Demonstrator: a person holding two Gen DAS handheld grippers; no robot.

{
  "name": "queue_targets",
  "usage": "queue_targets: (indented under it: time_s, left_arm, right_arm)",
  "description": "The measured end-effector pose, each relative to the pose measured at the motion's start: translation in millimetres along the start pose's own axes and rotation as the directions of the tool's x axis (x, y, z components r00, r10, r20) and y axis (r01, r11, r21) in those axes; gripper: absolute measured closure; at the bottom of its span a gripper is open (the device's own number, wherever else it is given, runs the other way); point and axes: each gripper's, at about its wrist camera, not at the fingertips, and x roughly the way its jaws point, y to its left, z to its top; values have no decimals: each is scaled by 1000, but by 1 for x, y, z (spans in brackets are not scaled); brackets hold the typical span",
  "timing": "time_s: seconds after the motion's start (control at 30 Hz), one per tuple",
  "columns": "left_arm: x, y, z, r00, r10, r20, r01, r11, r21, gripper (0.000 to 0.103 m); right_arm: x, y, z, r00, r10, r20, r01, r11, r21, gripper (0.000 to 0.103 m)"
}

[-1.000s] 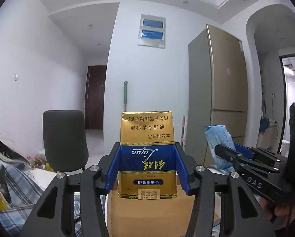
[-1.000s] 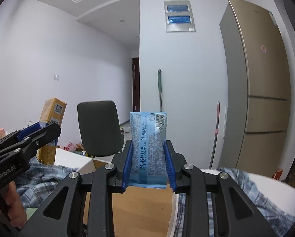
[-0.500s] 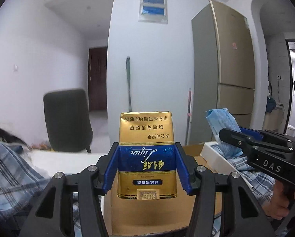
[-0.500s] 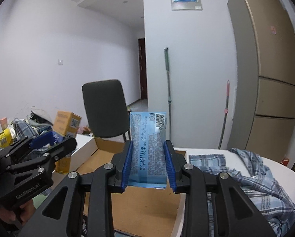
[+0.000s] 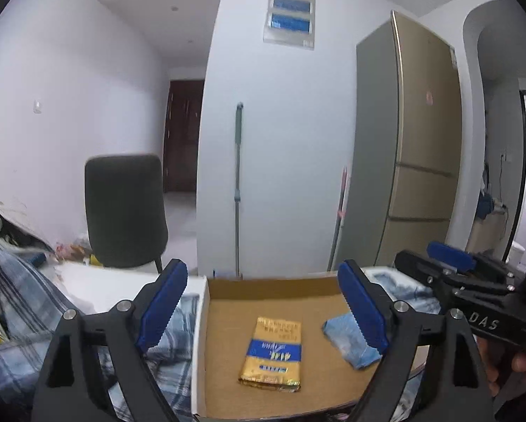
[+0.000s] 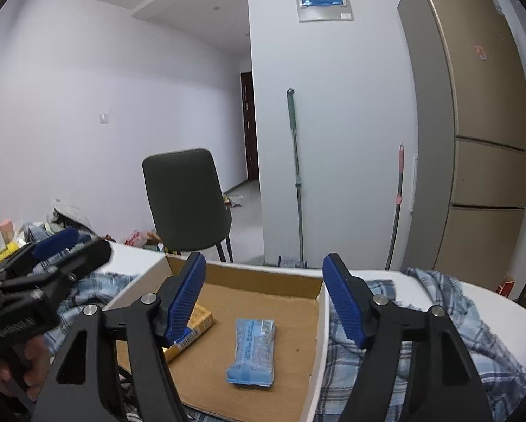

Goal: Organize soft objects
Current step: 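Lift both tools back from the box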

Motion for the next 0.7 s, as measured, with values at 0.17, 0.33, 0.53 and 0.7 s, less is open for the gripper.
queue_targets:
  time_s: [0.17,0.33,0.53,0.7]
  left_arm:
    - [-40,-5,28,995,-19,96,19,1000,3,14]
    - [-76,-9,55,991,-28,131,29,1000,-8,14]
    - [-138,-18,66,977,-17,213,19,1000,-6,14]
    - [-177,-25,61,969,-34,245,30,999,20,13]
  right_arm:
    - [-38,1,28,997,-7,83,6,1000,1,35]
    - [-87,6,50,987,7,161,-5,1000,-13,35]
    - [-145,12,54,968,18,250,-18,1000,-5,35]
    - [-182,13,46,957,4,289,-6,1000,6,30]
